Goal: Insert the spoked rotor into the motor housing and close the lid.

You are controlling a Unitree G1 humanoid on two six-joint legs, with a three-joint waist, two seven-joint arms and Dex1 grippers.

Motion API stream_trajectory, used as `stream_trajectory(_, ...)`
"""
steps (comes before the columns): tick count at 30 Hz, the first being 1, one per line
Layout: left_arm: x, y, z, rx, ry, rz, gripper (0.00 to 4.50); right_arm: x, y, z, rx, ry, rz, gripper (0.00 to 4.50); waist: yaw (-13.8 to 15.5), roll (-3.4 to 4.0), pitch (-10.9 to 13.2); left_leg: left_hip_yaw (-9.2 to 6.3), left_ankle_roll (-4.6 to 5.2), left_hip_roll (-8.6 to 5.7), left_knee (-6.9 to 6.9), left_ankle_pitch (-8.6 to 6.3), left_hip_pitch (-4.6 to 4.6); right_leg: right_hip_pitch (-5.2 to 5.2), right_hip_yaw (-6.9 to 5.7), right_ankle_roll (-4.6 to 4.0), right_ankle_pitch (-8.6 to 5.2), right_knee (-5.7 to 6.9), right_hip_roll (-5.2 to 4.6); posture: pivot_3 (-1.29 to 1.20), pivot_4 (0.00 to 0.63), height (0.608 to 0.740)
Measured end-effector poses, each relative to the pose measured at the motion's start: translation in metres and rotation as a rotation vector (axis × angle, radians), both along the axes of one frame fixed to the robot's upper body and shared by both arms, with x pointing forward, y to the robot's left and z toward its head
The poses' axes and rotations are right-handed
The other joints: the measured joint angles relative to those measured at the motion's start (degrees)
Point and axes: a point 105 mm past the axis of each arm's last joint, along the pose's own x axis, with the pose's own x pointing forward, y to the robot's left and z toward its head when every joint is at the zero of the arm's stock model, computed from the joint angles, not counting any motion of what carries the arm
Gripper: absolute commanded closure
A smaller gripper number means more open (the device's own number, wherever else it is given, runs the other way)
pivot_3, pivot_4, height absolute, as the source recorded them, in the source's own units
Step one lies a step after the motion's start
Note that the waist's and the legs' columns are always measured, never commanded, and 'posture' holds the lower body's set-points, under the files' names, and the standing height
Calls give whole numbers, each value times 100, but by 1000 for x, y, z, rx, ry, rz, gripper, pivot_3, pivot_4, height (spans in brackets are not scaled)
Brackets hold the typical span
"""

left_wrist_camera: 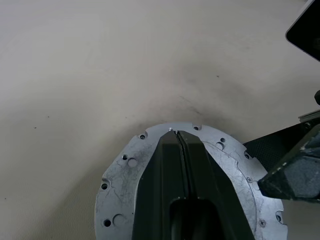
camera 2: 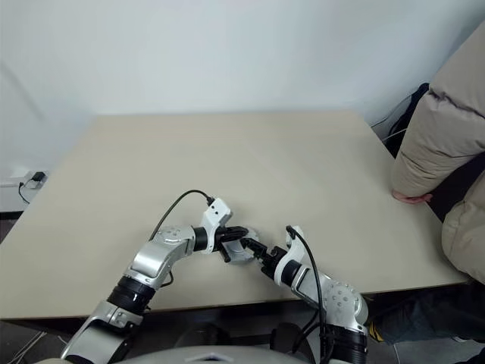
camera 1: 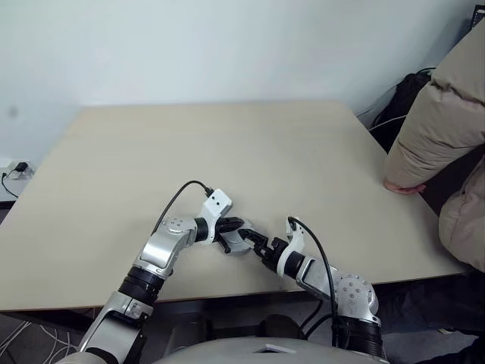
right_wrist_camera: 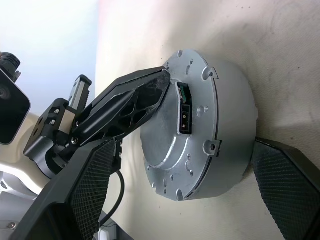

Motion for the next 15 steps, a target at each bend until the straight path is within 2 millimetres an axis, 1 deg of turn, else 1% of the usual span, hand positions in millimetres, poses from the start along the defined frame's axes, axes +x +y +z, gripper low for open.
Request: stream_trajectory(15,0,2,0,-3,-1,8,4500,-1,1,2,15,-5,4,19,-1,0,0,0,0,0,0,0,1,1,0,0,0,1,1,0,0,740)
